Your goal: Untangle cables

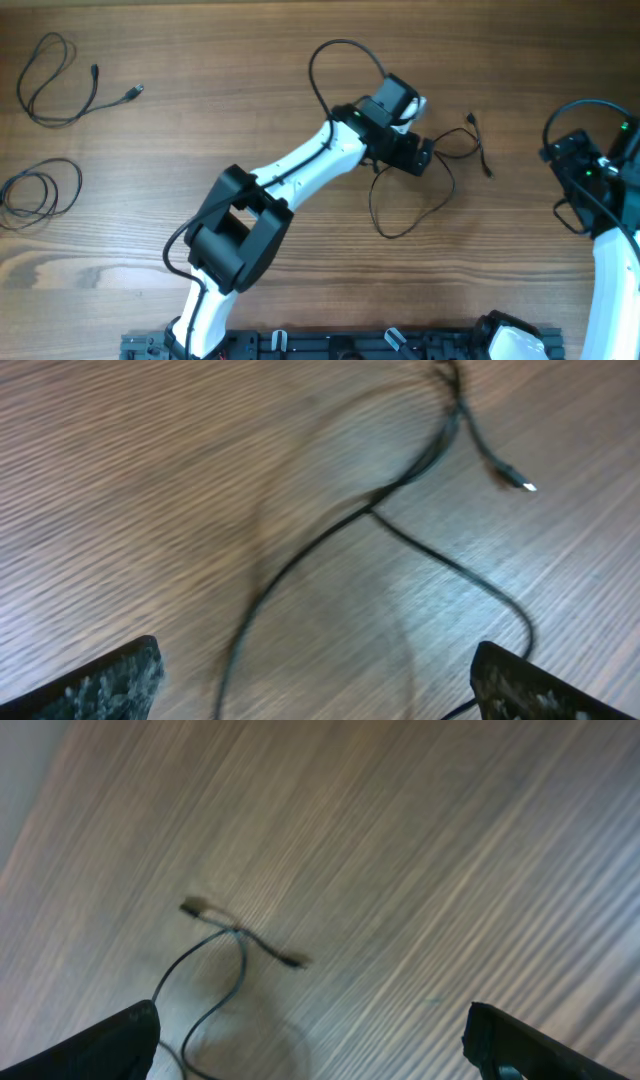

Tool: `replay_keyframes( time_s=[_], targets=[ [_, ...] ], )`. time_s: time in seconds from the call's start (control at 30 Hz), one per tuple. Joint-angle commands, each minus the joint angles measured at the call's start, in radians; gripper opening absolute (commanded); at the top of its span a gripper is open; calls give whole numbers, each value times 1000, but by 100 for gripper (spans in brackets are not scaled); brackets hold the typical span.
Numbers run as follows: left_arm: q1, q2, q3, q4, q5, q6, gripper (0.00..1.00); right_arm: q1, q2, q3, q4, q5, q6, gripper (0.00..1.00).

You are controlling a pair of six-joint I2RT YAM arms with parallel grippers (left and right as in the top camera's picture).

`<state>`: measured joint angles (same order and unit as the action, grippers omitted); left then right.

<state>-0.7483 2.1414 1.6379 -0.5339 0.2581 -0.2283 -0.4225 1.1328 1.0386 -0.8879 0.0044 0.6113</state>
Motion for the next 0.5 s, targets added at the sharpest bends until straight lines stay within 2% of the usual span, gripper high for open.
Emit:
replay_keyframes(
  time_s=[0.0, 0.1, 0.17, 0.27, 0.47],
  targets=[
    [-49, -11, 16, 72, -155, 167, 100, -45, -23, 23, -22, -14, -97, 100],
    [-81, -6, 15, 93, -139, 505, 100, -47, -22, 23, -30, -14, -106, 100],
    [-97, 9, 15, 93, -136, 624, 100, -47, -22, 23, -32, -14, -115, 100],
    [-101, 32, 15, 107, -118, 671, 99, -47, -22, 22, -42, -14, -116, 100],
    [-100, 130, 15, 290, -83, 670, 98, -47, -22, 22, -45, -14, -119, 100]
  ],
)
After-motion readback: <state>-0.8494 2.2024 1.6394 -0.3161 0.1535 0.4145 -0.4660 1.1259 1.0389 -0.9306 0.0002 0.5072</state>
